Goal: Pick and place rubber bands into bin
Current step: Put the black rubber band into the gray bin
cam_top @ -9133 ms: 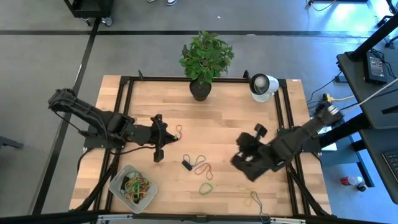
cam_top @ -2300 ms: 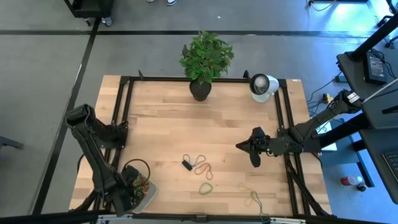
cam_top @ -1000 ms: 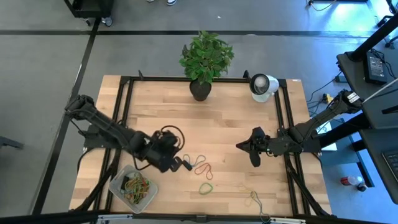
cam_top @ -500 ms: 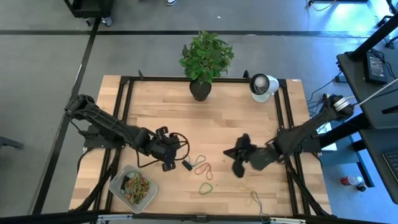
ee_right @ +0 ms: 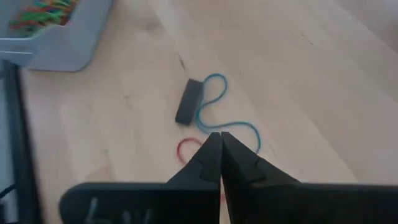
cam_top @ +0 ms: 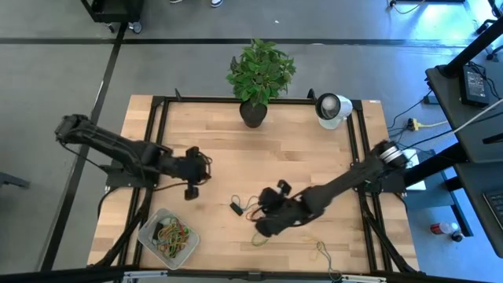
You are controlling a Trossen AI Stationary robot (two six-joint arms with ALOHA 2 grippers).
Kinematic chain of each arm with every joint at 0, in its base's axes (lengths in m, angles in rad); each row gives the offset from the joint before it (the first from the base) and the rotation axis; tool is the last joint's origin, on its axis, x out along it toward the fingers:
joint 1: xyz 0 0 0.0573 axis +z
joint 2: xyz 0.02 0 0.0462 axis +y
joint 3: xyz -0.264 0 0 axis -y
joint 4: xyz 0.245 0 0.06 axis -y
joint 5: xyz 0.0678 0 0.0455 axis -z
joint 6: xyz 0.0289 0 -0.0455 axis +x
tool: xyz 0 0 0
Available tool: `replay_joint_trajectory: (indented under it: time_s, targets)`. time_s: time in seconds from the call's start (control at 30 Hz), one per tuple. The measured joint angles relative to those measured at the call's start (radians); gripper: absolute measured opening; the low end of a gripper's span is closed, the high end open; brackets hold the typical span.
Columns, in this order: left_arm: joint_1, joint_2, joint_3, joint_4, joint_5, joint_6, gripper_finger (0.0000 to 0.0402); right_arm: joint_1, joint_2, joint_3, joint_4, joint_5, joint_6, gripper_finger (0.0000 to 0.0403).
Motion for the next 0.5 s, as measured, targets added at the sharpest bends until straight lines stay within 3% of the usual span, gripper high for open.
replay_joint_trajectory:
  time_s: [0.13,0.27,0.5]
  targets:
    - [0.050,-0.113,-0.086,0.056,0.074,0.063,0.0001,-0.040,0.115,0.095,0.002,-0.009,-0.022,0.0032]
    - [0.074,-0.177,-0.130,0.079,0.094,0.079,0.0002,-0.083,0.224,0.178,0.007,-0.101,-0.018,0.0071]
    - [0.077,-0.197,-0.131,0.071,0.111,0.105,0.0002,-0.110,0.365,0.298,0.008,-0.157,-0.061,0.0137]
